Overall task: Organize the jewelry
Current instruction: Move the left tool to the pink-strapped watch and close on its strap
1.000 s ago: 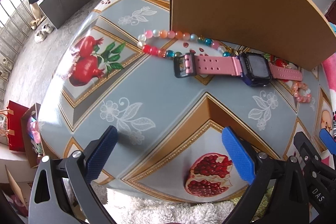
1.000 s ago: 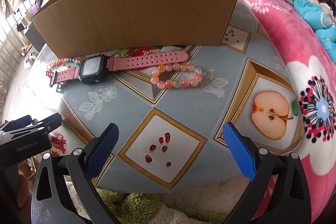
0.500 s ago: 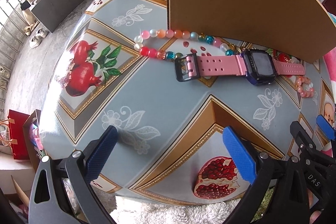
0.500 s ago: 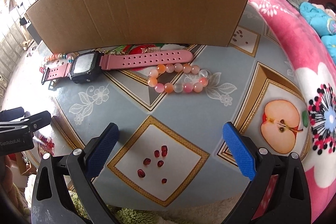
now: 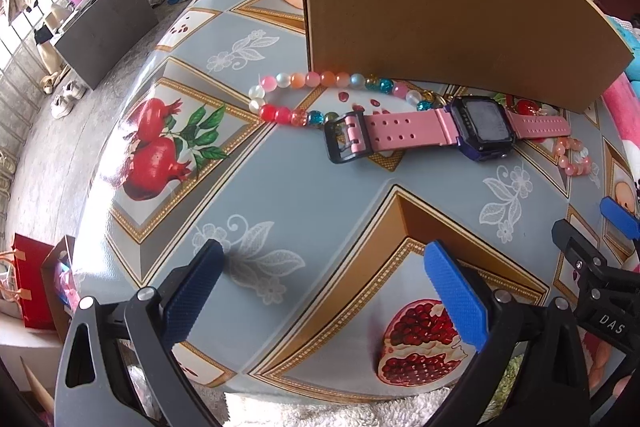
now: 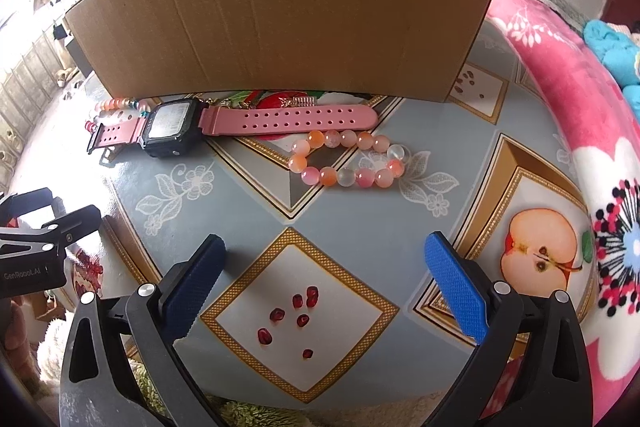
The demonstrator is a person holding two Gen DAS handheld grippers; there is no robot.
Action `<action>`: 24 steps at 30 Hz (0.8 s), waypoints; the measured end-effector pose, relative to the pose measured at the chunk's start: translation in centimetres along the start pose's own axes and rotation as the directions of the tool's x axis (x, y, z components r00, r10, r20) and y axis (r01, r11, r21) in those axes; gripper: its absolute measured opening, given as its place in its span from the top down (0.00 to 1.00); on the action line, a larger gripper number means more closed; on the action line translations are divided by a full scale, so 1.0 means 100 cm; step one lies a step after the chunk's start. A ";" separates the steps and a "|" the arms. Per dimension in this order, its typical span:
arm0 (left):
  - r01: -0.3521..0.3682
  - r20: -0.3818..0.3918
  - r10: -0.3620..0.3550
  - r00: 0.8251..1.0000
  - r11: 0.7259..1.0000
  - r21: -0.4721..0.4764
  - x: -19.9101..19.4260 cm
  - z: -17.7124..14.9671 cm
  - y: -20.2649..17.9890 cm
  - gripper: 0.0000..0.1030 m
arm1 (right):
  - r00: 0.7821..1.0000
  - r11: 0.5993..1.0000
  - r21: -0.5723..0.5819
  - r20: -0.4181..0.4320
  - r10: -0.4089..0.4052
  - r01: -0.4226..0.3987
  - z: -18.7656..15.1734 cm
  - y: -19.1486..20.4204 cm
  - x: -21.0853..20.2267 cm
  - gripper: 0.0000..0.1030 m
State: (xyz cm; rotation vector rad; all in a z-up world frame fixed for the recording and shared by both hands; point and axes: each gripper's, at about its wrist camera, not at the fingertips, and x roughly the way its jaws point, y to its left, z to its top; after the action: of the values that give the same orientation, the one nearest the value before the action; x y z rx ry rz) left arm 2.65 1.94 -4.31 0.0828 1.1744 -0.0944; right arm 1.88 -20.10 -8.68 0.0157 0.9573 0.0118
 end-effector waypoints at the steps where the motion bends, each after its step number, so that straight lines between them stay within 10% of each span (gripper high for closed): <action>1: 0.003 0.002 -0.003 1.000 1.000 0.006 0.000 -0.001 0.000 0.04 | 1.000 1.000 -0.005 0.001 0.008 -0.008 0.000 0.000 0.000 0.08; 13: 0.095 0.126 -0.106 0.986 0.991 0.092 -0.014 0.002 0.009 0.06 | 0.961 0.966 -0.140 0.143 0.238 -0.218 0.017 -0.011 -0.042 0.08; 24: 0.149 0.203 -0.189 0.961 0.969 0.196 -0.022 0.005 0.015 0.39 | 0.926 0.787 -0.530 0.008 0.378 -0.316 0.058 0.061 -0.014 0.28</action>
State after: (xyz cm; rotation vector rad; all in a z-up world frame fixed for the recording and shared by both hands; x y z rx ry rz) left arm 2.40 3.48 -2.03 0.1267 0.9470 -0.3535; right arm 5.82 -14.11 -4.04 -0.3087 0.7985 0.6124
